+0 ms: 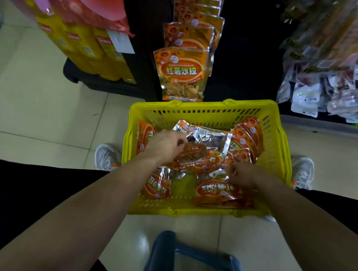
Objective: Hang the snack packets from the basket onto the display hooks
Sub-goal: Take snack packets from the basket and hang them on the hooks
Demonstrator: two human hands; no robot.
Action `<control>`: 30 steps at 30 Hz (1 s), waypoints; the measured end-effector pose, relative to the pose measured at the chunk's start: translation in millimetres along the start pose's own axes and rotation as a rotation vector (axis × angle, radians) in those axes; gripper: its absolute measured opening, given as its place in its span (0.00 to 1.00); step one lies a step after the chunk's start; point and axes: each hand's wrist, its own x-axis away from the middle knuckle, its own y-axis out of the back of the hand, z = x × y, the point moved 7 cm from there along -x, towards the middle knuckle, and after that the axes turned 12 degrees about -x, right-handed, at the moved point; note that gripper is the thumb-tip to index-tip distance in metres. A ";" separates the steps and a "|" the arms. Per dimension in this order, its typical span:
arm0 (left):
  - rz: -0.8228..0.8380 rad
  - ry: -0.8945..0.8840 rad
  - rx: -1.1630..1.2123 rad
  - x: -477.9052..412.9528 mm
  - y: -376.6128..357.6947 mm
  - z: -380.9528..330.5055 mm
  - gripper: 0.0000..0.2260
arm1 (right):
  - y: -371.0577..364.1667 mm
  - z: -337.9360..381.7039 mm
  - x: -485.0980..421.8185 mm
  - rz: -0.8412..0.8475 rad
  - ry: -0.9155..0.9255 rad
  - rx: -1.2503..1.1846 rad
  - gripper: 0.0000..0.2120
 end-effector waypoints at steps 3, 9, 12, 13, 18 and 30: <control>-0.012 -0.059 -0.014 2.9 1.5 -26.4 0.08 | 1.9 7.5 10.4 -0.035 0.054 -0.024 0.20; -0.004 -0.058 0.027 14.7 9.6 -42.5 0.06 | -0.2 24.4 47.9 -0.057 0.162 -0.128 0.24; -0.021 -0.057 0.024 22.2 12.6 -43.5 0.08 | -11.3 20.1 66.6 0.001 0.176 -0.093 0.27; -0.032 -0.054 0.020 24.1 13.5 -43.7 0.08 | -14.4 18.3 70.8 0.001 0.185 -0.060 0.26; -0.030 -0.055 0.005 34.0 18.7 -49.2 0.08 | -10.8 15.6 78.6 -0.111 0.205 -0.022 0.19; -0.012 -0.061 0.323 35.9 27.0 -63.3 0.06 | 53.3 54.3 90.7 -0.613 0.332 -0.167 0.07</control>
